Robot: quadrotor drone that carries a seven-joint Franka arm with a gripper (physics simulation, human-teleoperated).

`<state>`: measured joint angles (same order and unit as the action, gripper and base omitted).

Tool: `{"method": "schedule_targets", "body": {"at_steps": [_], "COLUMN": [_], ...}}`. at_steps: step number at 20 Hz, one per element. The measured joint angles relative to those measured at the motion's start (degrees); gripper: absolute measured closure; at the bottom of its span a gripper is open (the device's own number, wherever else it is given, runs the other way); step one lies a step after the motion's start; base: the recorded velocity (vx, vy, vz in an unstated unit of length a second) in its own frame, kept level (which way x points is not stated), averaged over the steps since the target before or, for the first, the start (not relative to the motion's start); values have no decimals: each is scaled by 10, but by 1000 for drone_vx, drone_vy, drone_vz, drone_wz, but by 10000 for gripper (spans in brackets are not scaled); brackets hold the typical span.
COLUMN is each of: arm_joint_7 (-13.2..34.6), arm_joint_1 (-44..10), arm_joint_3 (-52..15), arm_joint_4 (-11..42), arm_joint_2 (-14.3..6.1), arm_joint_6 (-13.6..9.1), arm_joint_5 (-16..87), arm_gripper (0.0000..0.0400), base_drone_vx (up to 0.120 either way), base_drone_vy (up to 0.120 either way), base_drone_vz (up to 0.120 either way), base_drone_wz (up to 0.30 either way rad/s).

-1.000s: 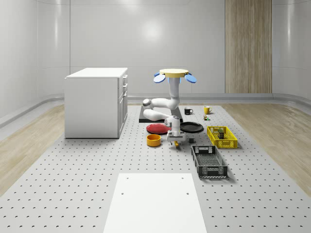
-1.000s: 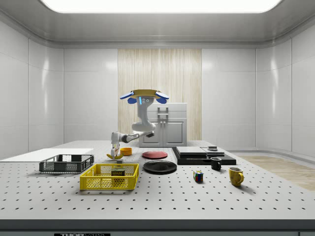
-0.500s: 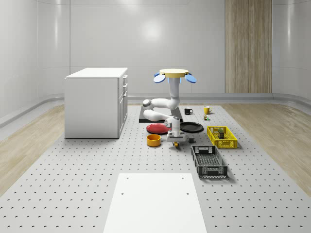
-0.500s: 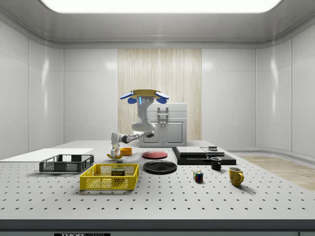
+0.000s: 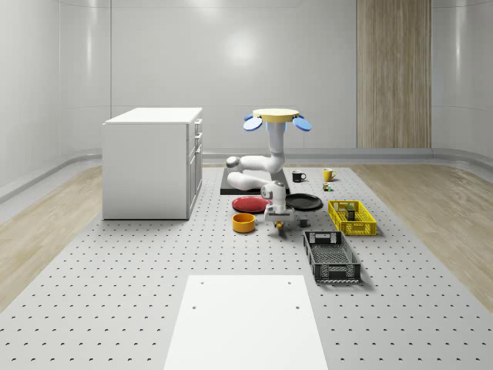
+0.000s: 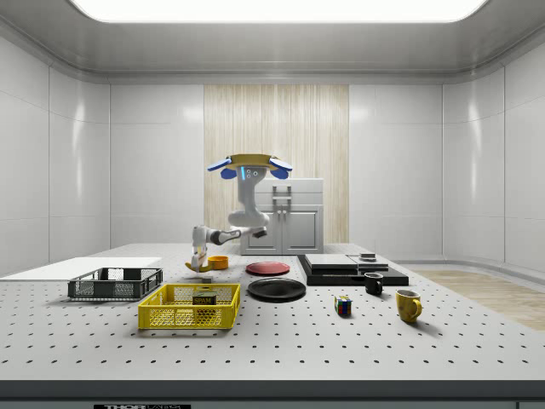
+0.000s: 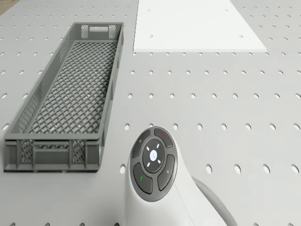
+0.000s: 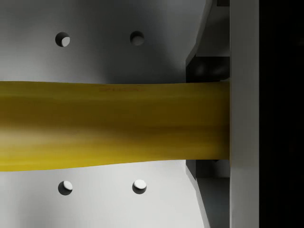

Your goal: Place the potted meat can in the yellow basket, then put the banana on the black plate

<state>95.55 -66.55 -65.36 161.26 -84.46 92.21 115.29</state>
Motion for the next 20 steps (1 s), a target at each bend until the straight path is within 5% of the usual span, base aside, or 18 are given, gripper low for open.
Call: {"method": "schedule_targets", "body": {"at_steps": [5,20], "arm_joint_7": [-13,-23], "arm_joint_1": [5,9], "arm_joint_3": [-28,-45], "arm_joint_4": [11,16], "arm_joint_2": [2,5], "arm_joint_6": [-14,-24], "arm_joint_5": [-26,-41], "arm_gripper": [207,207], "base_drone_vx": [-56,-120], "base_drone_vy": [80,120], "base_drone_vz": [112,0], "base_drone_wz": [0,0]}}
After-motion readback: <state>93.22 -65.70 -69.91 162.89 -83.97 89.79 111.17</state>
